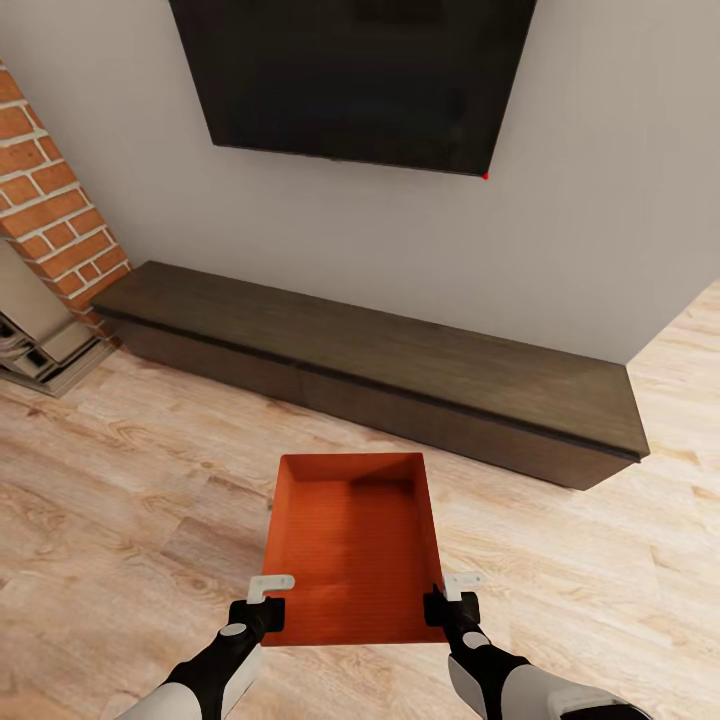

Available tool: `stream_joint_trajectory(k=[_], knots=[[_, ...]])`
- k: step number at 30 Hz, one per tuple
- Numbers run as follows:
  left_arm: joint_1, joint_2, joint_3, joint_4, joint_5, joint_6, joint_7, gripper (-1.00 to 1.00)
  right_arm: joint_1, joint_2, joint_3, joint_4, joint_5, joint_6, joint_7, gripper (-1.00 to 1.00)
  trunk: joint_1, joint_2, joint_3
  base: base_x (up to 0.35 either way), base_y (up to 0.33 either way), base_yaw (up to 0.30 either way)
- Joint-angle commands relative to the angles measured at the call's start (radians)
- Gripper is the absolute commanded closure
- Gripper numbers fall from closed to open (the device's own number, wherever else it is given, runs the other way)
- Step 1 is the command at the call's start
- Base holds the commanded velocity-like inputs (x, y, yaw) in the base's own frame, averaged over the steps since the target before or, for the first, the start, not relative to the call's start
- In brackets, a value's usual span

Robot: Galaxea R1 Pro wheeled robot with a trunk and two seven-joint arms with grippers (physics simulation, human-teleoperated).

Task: Move the two storage containers from the living room to the garage. In the garage, place one container on the floor and stack the other container on top of it (either order is fine).

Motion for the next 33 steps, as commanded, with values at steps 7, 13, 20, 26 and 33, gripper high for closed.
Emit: stream_joint_trajectory(k=[7, 13, 20, 26, 33], knots=[[0.000, -0.005, 0.019, 0.003, 0.029, -0.002, 0.012, 1.00, -0.001, 0.001, -0.049, -0.002, 0.023, -0.025, -0.004, 1.00, 0.000, 0.000, 0.001, 0.000, 0.000, 0.000], [0.000, -0.005, 0.019, 0.003, 0.029, -0.002, 0.012, 1.00, -0.001, 0.003, -0.049, -0.002, 0.022, -0.025, -0.004, 1.00, 0.000, 0.000, 0.010, 0.000, 0.000, 0.000], [0.000, -0.005, 0.019, 0.003, 0.029, -0.002, 0.012, 1.00, -0.001, 0.003, -0.049, -0.002, 0.023, -0.026, -0.004, 1.00, 0.000, 0.000, 0.022, 0.000, 0.000, 0.000], [0.000, -0.004, 0.019, 0.004, 0.029, -0.004, 0.012, 1.00, -0.001, 0.002, -0.049, -0.002, 0.024, -0.026, -0.004, 1.00, 0.000, 0.000, 0.032, 0.000, 0.000, 0.000], [0.000, -0.006, 0.018, 0.013, 0.029, -0.004, 0.012, 1.00, -0.001, 0.001, -0.049, -0.003, 0.024, -0.025, -0.004, 1.00, 0.000, 0.000, 0.037, 0.000, 0.000, 0.000]])
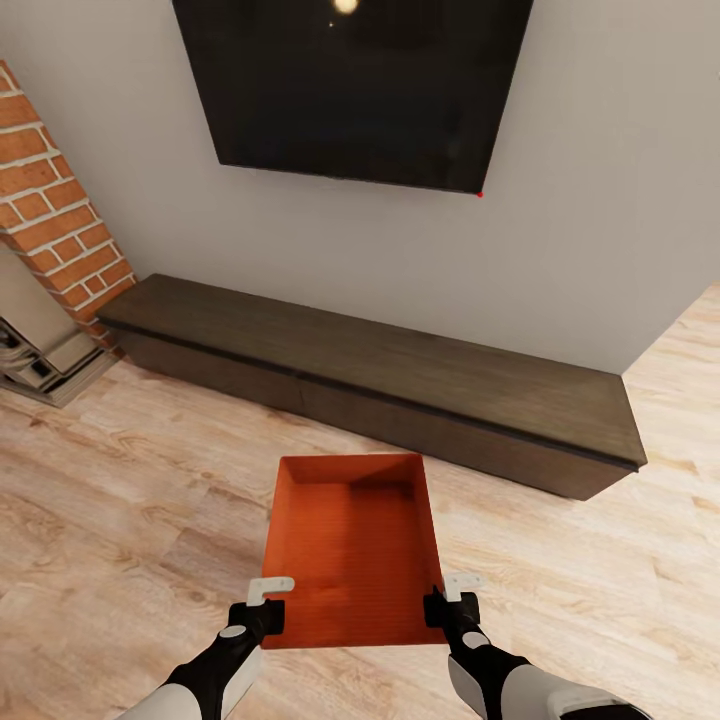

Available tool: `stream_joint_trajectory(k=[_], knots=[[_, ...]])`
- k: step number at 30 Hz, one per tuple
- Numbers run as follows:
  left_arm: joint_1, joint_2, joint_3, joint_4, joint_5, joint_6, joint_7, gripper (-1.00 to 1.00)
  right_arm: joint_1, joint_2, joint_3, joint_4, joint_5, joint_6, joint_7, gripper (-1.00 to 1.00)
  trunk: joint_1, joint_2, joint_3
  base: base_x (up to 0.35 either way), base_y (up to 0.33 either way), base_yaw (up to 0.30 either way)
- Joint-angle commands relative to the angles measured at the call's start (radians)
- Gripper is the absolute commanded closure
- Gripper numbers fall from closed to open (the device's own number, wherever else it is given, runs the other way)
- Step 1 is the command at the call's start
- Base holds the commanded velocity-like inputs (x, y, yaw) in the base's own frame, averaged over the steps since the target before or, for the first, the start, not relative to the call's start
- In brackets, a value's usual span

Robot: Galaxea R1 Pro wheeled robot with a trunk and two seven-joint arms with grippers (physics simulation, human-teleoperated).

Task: Move the two storage containers from the living room to the garage. In the garage, place one container on the floor and stack the other container on top of it (either order is fine).

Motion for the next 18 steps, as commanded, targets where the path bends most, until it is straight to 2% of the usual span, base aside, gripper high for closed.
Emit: stream_joint_trajectory(k=[1, 7, 8, 10, 14, 16, 18], knots=[[0.000, -0.007, 0.021, 0.004, 0.017, -0.003, 0.011, 1.00, -0.001, 0.001, -0.052, -0.002, 0.022, -0.036, -0.004, 1.00, 0.000, 0.000, -0.001, 0.000, 0.000, 0.000], [0.000, -0.005, 0.021, 0.007, 0.018, -0.003, 0.011, 1.00, -0.001, 0.001, -0.052, -0.002, 0.021, -0.036, -0.004, 1.00, 0.000, 0.000, 0.000, 0.000, 0.000, 0.000], [0.001, -0.002, -0.002, 0.010, 0.017, -0.010, 0.009, 1.00, -0.001, 0.002, 0.002, -0.001, 0.010, -0.004, -0.004, 1.00, 0.000, 0.000, 0.000, 0.000, 0.000, 0.000], [0.003, 0.000, 0.002, 0.015, 0.012, -0.023, 0.007, 1.00, -0.001, 0.003, 0.043, 0.001, -0.024, -0.014, -0.005, 1.00, 0.000, 0.000, 0.000, 0.000, 0.000, 0.000], [0.005, 0.003, -0.007, 0.011, 0.014, -0.043, 0.004, 1.00, -0.001, 0.002, 0.147, 0.006, -0.127, -0.025, -0.005, 1.00, 0.000, 0.000, 0.000, 0.000, 0.000, 0.000], [0.005, 0.003, -0.010, 0.010, 0.014, -0.056, 0.003, 1.00, -0.001, -0.001, 0.172, 0.004, -0.141, -0.029, -0.005, 1.00, 0.000, 0.000, 0.000, 0.000, 0.000, 0.000], [0.006, 0.004, -0.011, 0.016, 0.018, -0.069, 0.002, 1.00, -0.001, -0.002, 0.172, 0.004, -0.134, -0.030, -0.006, 1.00, 0.000, 0.000, 0.000, 0.000, 0.000, 0.000]])
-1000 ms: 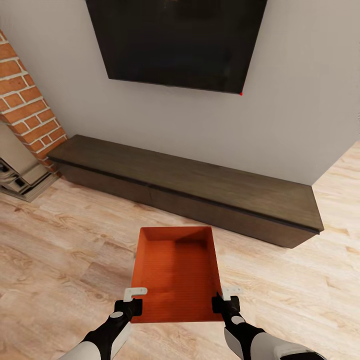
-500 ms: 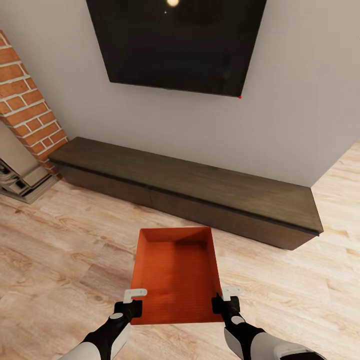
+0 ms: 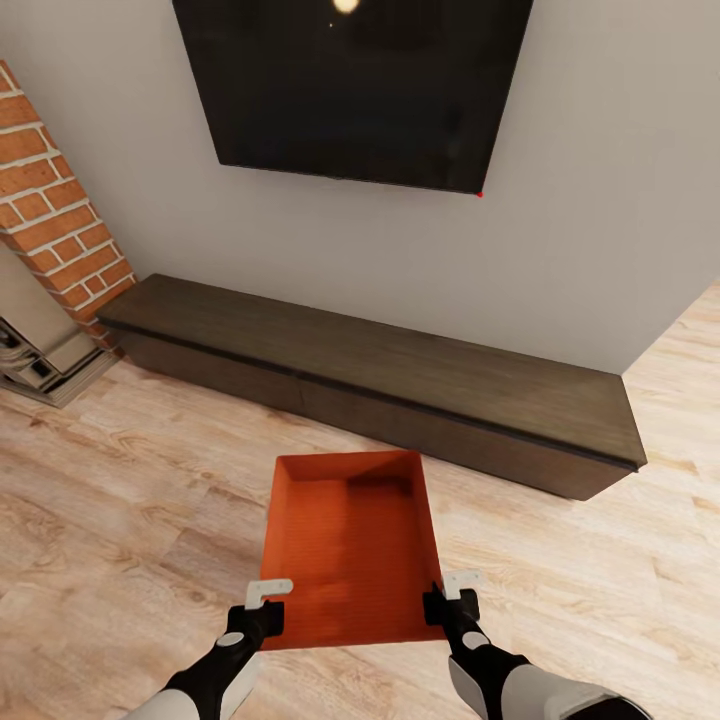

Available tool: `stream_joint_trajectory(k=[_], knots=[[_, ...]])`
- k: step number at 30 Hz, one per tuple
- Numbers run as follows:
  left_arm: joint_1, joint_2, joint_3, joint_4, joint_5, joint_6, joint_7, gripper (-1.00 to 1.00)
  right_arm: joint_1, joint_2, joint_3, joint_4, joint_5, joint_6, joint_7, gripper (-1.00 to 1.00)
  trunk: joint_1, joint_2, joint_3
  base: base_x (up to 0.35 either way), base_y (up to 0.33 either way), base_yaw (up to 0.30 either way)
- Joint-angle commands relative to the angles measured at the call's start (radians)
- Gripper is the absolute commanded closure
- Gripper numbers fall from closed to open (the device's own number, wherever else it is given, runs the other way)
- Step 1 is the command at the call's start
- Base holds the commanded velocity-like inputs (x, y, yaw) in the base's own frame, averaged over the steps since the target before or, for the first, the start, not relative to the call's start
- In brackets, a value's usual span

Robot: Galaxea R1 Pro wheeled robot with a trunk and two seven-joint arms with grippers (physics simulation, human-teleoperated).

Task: Move the two storage containers from the living room to the garage. In the garage, place one container on the floor and stack the other container on top of it (either order is fine).

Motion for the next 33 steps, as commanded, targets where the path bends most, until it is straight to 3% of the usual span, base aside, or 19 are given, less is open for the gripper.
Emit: stream_joint_trajectory(k=[1, 15, 20, 21, 33], knots=[[-0.001, 0.003, -0.012, -0.002, 0.005, -0.010, 0.010, 1.00, 0.000, 0.000, 0.003, 0.004, -0.003, -0.001, 0.000, 1.00, 0.000, 0.000, -0.001, 0.000, 0.000, 0.000], [-0.001, 0.003, -0.056, 0.005, 0.066, -0.016, 0.009, 1.00, 0.000, -0.002, 0.008, 0.004, 0.001, 0.000, 0.001, 1.00, 0.000, 0.000, -0.001, 0.000, 0.000, 0.000], [-0.001, 0.003, -0.070, 0.013, 0.087, -0.016, 0.010, 1.00, 0.000, -0.003, -0.023, 0.004, 0.038, 0.009, 0.001, 1.00, 0.000, 0.000, -0.001, 0.000, 0.000, 0.000], [-0.001, 0.003, -0.011, 0.002, -0.004, -0.016, 0.009, 1.00, 0.000, -0.003, -0.166, 0.004, 0.129, 0.009, 0.001, 1.00, 0.000, 0.000, -0.001, 0.000, 0.000, 0.000], [-0.001, 0.003, -0.011, 0.002, -0.004, -0.016, 0.009, 1.00, 0.000, 0.002, -0.168, 0.004, 0.129, -0.002, -0.001, 1.00, 0.000, 0.000, 0.000, 0.000, 0.000, 0.000]])
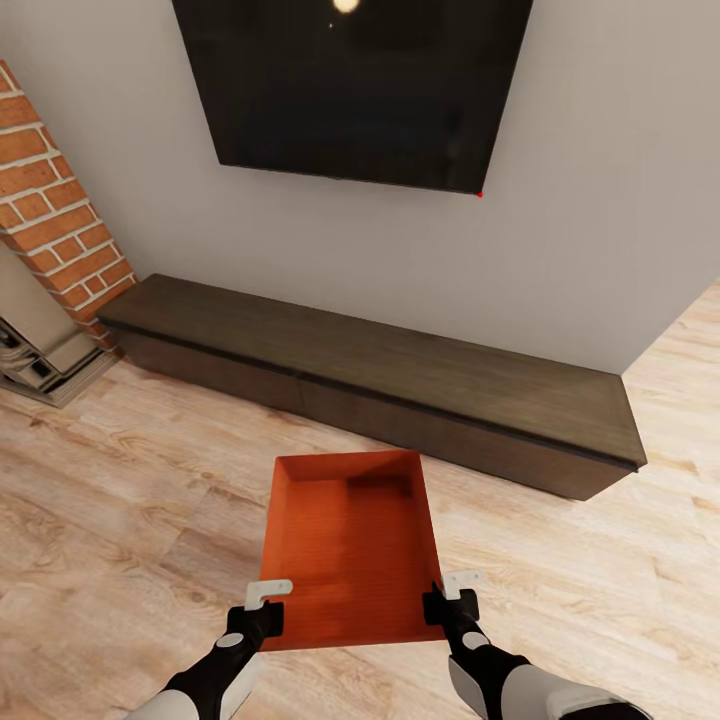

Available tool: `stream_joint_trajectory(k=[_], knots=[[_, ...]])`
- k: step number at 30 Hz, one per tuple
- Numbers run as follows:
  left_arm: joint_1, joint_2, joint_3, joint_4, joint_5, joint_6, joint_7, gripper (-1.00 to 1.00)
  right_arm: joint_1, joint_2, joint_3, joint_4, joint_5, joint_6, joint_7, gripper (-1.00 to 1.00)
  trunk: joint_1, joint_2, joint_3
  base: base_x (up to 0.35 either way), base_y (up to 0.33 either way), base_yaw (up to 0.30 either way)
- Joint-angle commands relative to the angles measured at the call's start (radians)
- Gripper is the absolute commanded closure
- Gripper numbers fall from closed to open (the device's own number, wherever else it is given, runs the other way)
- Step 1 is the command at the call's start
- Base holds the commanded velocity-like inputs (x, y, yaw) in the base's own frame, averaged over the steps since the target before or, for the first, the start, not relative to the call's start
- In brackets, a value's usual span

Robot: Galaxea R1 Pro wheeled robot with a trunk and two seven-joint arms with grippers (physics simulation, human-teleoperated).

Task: Move the two storage containers from the living room to the garage. In the garage, place one container on the floor and stack the other container on top of it (either order is fine).

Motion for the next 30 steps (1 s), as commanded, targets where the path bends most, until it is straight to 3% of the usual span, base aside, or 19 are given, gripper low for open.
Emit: stream_joint_trajectory(k=[1, 30], knots=[[-0.001, 0.003, -0.014, -0.003, 0.000, -0.009, 0.011, 1.00, -0.001, 0.001, -0.041, 0.004, 0.014, 0.003, -0.006, 1.00, 0.000, 0.000, 0.000, 0.000, 0.000, -0.014], [-0.001, 0.003, -0.014, -0.003, 0.000, -0.011, 0.011, 1.00, -0.001, 0.001, -0.041, 0.004, 0.014, 0.001, -0.006, 1.00, 0.000, 0.000, 0.035, 0.000, 0.000, -0.052]])
